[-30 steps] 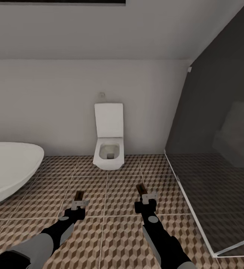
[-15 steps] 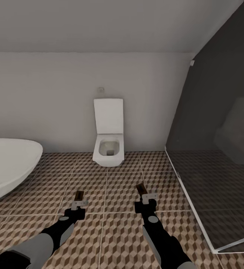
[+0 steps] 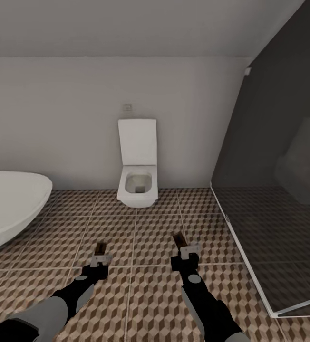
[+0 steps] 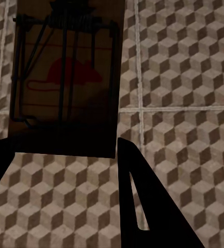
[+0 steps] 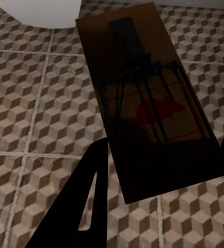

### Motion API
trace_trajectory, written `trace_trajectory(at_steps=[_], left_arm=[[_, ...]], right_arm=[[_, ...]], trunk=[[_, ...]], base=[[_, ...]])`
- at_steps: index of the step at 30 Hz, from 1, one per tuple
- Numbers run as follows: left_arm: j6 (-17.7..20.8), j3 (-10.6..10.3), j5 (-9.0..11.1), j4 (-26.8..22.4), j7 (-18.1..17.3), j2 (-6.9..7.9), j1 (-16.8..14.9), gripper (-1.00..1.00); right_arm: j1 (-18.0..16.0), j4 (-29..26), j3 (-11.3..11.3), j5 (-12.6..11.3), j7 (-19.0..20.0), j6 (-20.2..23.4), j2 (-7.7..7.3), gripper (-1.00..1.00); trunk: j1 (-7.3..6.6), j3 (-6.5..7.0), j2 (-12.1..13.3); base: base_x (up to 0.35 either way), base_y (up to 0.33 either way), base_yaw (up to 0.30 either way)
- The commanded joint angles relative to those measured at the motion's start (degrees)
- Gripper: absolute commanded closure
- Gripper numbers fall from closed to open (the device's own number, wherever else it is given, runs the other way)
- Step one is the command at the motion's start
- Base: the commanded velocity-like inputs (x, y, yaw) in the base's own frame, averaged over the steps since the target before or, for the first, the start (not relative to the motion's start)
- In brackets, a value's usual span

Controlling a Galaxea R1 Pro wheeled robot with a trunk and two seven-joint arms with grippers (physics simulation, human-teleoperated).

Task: Take the four mousetraps from the cabinet in the bathroom and place them on the bathroom floor. Make sure all four end up on the same floor surface, and ensure that at least two of them are either under or directly next to the same bathroom sink.

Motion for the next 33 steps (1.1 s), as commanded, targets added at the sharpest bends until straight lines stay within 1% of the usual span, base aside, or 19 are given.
trace_trajectory(at_steps=[1, 33], left_arm=[[-0.1, -0.5, 0.3, 0.0, 0.4, 0.02, 0.0, 1.0], [-0.1, -0.5, 0.3, 0.0, 0.4, 0.0, 0.0, 1.0]], right_arm=[[-0.1, -0.1, 0.2, -0.3, -0.4, 0.3, -0.03, 1.0], [0.0, -0.1, 0.2, -0.2, -0.4, 0.3, -0.03, 1.0]], trunk=[[0.22, -0.32, -0.4], [7.25, -8.97, -13.3]], base=[[0.0, 0.0, 0.0], [0.0, 0.0, 0.0]])
